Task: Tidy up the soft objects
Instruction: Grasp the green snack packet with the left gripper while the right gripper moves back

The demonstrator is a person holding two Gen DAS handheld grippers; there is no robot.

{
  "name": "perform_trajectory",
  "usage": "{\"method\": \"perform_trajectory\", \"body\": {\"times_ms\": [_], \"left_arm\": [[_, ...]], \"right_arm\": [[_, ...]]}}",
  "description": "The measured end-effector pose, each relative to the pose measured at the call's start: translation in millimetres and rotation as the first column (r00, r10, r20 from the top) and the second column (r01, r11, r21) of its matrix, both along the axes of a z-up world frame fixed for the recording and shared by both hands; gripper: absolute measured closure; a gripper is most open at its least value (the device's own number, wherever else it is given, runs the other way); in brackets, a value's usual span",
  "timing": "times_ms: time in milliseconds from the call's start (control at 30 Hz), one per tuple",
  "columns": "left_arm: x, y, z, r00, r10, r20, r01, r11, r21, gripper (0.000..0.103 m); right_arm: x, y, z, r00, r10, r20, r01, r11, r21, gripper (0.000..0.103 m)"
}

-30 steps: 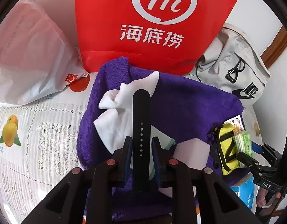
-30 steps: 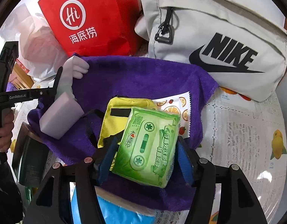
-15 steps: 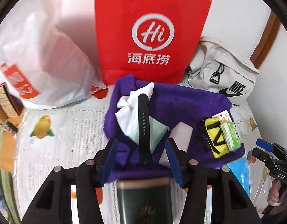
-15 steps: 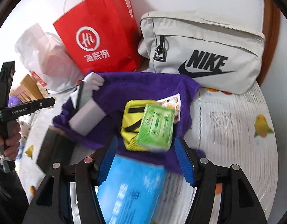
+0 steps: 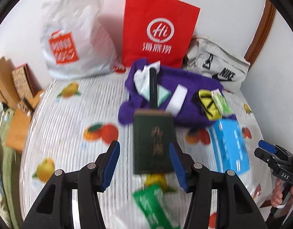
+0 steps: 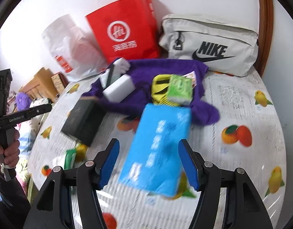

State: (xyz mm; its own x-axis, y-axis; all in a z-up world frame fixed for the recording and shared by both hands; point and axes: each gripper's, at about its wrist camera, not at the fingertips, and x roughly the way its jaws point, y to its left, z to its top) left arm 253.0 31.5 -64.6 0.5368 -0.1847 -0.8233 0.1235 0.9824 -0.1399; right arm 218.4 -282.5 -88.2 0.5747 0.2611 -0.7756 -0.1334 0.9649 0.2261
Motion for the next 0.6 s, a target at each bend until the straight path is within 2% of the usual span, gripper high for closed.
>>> {"method": "perform_trajectory", "body": {"times_ms": [167,267,400,600], "left_arm": [[-37.1,11.6,-23.8,0.998,0.028,-0.049,-0.029,1.000,-0.010,0.049],[-55.1,7.5,-42.4,0.997,0.019,-0.080,-0.021,1.000,-0.016,0.045],[-71.6,-2.7,-70.0,0.992,0.008,-0.124,-0.013,0.999,-0.044,0.036],[-81.2,-11.4,-103.9,0.985,0.025,-0.172,-0.038,0.997,-0.072,0.034]], "right_arm": [[-29.7,21.3,-5.2,0.999,0.048,0.006,-0.048,0.999,0.019,0.039],[-46.2,33.5,-9.2,0.997,0.078,0.019,-0.078,0.997,-0.006,0.039],[-65.3,33.6,-19.8,0.997,0.071,0.007,-0.071,0.997,-0.003,0.039],[-92.9,26.3,-31.4,0.999,0.050,-0.009,-0.050,0.998,-0.046,0.039]]}}
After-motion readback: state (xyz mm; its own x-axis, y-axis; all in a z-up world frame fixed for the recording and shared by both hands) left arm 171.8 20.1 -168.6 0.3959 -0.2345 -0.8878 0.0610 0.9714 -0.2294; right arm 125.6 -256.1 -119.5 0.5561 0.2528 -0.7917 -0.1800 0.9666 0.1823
